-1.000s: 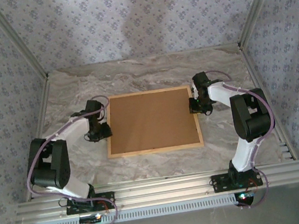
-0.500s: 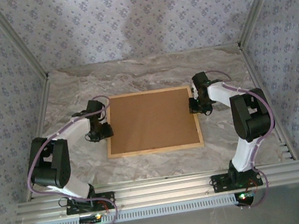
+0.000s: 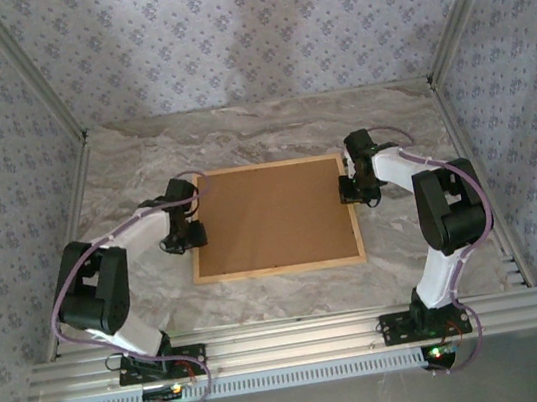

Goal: Put the photo into the frame

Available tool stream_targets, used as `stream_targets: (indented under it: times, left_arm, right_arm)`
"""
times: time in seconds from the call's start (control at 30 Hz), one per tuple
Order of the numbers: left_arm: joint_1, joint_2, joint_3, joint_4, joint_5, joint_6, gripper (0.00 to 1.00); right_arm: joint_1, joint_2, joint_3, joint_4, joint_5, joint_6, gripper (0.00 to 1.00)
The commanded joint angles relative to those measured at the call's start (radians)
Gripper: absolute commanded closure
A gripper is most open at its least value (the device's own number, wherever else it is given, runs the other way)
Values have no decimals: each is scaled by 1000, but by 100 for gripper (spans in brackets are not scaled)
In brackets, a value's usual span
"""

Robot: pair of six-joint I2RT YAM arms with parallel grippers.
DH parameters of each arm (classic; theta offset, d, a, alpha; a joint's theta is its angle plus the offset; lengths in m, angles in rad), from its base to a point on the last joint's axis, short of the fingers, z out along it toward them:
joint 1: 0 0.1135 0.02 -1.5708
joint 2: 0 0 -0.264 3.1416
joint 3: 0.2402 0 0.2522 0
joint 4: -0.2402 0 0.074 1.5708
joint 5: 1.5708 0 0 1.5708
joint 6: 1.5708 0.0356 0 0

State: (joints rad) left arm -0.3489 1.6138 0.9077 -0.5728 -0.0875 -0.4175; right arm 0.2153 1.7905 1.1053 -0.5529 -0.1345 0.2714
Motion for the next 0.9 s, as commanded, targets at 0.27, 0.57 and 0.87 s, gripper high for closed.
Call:
stream_targets:
  times: [0.27, 0.57, 0.87]
  left_arm:
    - [-86, 127, -22, 103, 118, 35, 42]
    - [-105, 131, -17, 116, 120, 42, 38]
    - [-87, 109, -34, 168, 202, -11, 36]
  right_arm:
    - [30, 61, -10, -28, -6, -18, 78]
    - [32, 62, -10, -28, 1, -20, 78]
    - [35, 63, -7, -31, 7, -21, 78]
